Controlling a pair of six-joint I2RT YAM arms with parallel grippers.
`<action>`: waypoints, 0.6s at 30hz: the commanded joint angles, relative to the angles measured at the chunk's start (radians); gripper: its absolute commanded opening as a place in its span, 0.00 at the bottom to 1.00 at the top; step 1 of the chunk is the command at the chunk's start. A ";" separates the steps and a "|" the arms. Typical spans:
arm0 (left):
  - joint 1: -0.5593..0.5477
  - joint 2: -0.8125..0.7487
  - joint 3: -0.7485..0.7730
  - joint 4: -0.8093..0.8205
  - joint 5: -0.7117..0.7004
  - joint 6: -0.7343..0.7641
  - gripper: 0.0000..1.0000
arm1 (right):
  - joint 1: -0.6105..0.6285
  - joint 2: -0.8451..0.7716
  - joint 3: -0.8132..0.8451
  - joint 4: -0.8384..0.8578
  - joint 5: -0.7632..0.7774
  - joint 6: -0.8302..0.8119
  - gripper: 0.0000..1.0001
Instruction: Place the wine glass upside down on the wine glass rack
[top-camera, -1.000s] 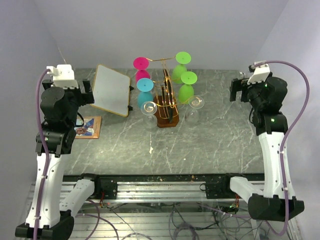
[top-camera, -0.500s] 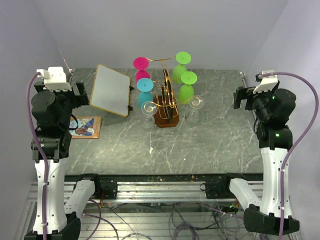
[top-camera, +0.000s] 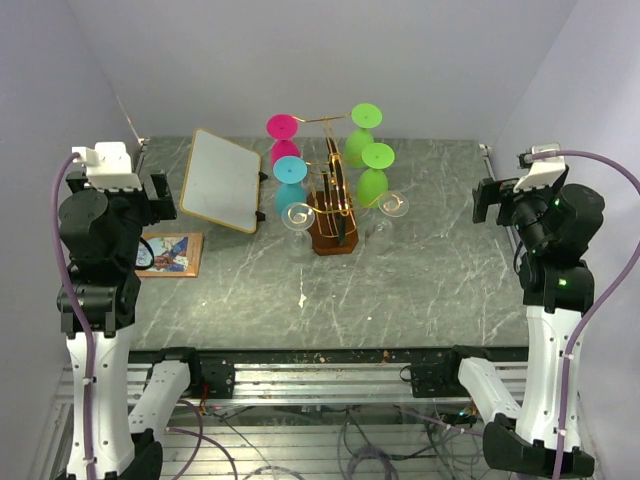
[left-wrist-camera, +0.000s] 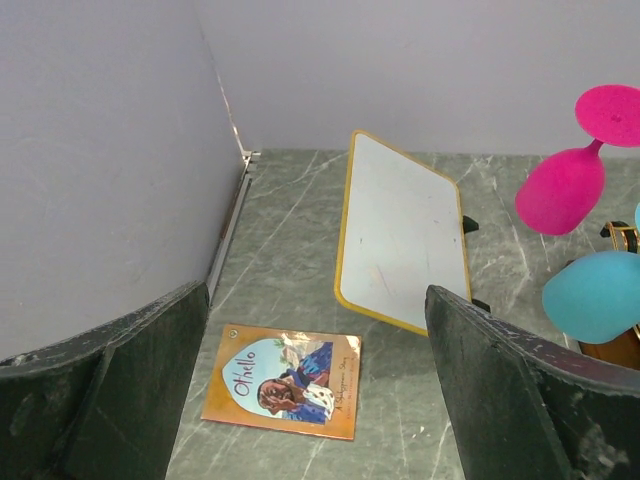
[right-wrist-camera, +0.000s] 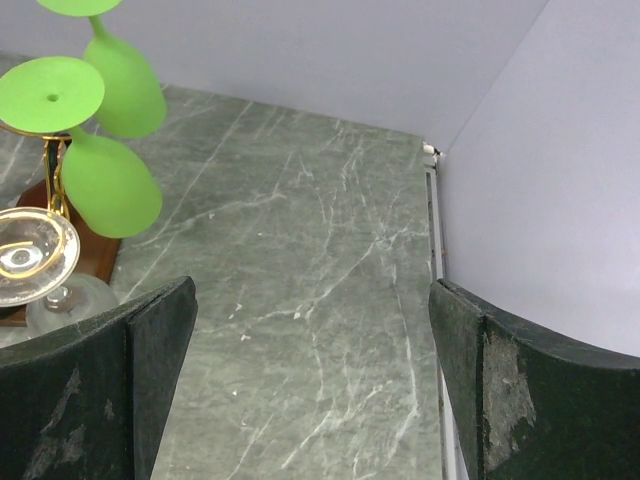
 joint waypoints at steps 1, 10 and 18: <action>0.015 -0.037 -0.008 -0.002 0.017 0.008 1.00 | -0.015 -0.018 -0.003 -0.019 -0.021 0.000 1.00; 0.020 -0.070 -0.029 0.001 -0.004 0.005 1.00 | -0.034 -0.036 -0.025 0.000 0.020 0.010 1.00; 0.030 -0.095 -0.052 0.001 -0.008 0.012 1.00 | -0.034 -0.052 -0.048 0.012 0.036 0.014 1.00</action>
